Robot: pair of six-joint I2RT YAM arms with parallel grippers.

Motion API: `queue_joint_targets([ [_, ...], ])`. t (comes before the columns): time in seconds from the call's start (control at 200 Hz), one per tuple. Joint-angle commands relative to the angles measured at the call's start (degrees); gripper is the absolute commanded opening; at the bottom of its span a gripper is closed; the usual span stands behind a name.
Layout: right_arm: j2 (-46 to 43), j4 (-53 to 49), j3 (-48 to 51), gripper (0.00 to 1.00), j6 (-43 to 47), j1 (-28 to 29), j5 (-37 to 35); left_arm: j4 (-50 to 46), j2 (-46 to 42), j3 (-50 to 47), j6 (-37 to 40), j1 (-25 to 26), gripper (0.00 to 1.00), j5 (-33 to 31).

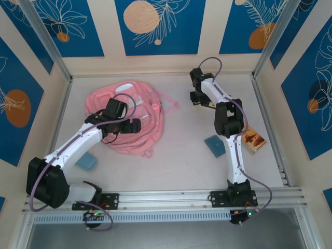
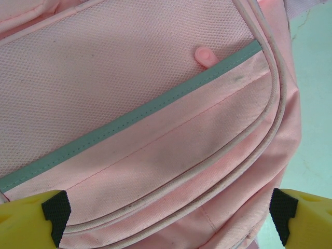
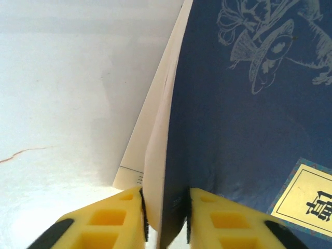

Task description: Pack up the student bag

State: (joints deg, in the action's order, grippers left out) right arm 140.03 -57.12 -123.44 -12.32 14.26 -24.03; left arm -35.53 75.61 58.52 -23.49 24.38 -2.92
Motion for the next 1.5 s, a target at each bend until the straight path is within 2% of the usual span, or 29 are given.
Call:
queue_joint_targets([
  [0.0,-1.82,0.23,2.59,0.18,1.34,0.51,3.18,-0.42,-0.11,0.45,0.51,-0.61,1.0,1.68],
  [0.195,-5.3,3.36,8.15,0.11,2.98,1.31,3.59,-0.25,-0.11,0.36,0.11,-0.65,1.0,2.43],
  [0.37,-8.73,4.59,12.71,0.11,4.5,2.3,5.43,-0.33,-0.14,0.52,0.03,-0.58,1.0,2.92],
  [0.495,-15.16,7.45,21.42,0.11,6.4,4.27,10.61,-0.34,-0.31,0.29,-0.3,-0.58,1.0,3.0],
  [0.68,-27.27,8.39,35.81,0.14,6.94,7.19,22.74,-0.81,-0.46,0.53,-0.77,-0.6,1.0,3.14],
  [0.725,-30.3,8.39,38.48,0.18,7.16,8.0,23.95,-0.9,-0.46,0.71,-0.84,-0.58,1.0,3.48],
  [0.855,-37.42,10.17,43.62,0.53,4.58,8.81,24.12,-0.48,-0.51,0.62,-1.44,-0.62,1.0,4.04],
  [0.925,-39.29,11.46,44.11,0.64,2.08,8.77,24.0,-0.02,-0.42,0.62,-1.72,-0.57,1.0,4.21],
  [1.0,-38.95,12.44,43.03,0.65,-1.88,8.92,22.15,-0.23,-0.01,1.14,-1.66,-0.59,1.0,4.65],
  [1.095,-36.42,13.13,40.78,0.65,-10.04,9.38,16.12,-0.4,0.15,1.52,-1.3,-0.56,1.0,4.72],
  [1.25,-28.48,10.09,33.41,0.65,-20.04,10.27,8.81,-0.95,-0.11,2.42,-1.39,-0.56,1.0,5.41],
  [1.49,-17.58,4.08,21.25,0.64,-31.87,9.65,2.07,-1.63,0.5,2.75,-0.61,-0.56,1.0,7.46],
])
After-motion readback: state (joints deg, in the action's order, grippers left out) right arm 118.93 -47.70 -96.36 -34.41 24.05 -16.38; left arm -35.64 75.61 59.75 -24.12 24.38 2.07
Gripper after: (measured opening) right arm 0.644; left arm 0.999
